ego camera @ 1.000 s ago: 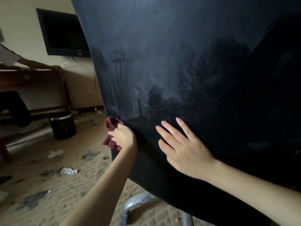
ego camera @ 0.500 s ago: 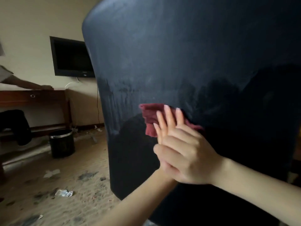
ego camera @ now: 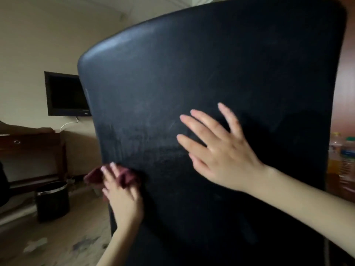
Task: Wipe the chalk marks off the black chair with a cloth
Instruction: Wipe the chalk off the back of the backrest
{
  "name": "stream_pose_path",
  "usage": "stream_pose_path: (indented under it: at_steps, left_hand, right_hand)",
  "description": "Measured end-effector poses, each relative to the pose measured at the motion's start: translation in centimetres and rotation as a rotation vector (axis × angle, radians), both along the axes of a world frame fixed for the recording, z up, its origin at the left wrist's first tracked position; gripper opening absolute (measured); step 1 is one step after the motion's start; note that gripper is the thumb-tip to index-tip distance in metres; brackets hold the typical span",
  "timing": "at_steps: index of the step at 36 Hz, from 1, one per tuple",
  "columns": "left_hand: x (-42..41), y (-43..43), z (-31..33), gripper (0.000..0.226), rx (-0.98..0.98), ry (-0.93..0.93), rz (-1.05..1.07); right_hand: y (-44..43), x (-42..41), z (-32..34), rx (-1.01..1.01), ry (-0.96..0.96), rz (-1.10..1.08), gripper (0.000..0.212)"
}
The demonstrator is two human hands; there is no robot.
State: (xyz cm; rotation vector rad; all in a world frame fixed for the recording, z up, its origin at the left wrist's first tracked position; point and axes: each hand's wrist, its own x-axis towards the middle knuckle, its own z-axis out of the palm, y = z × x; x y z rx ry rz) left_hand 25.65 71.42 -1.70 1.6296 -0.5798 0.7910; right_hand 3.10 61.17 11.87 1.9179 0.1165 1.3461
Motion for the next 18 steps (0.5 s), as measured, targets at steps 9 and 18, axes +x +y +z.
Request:
stream_pose_path:
  at_steps: [9, 18]
  left_hand:
    - [-2.0, -2.2, 6.8, 0.072, -0.299, 0.381, -0.059]
    - [-9.4, -5.4, 14.3, 0.071, -0.047, -0.235, 0.017]
  right_hand:
    - [-3.7, 0.0, 1.8, -0.047, -0.094, -0.115, 0.042]
    - [-2.7, -0.6, 2.3, -0.004, -0.112, 0.303, 0.032]
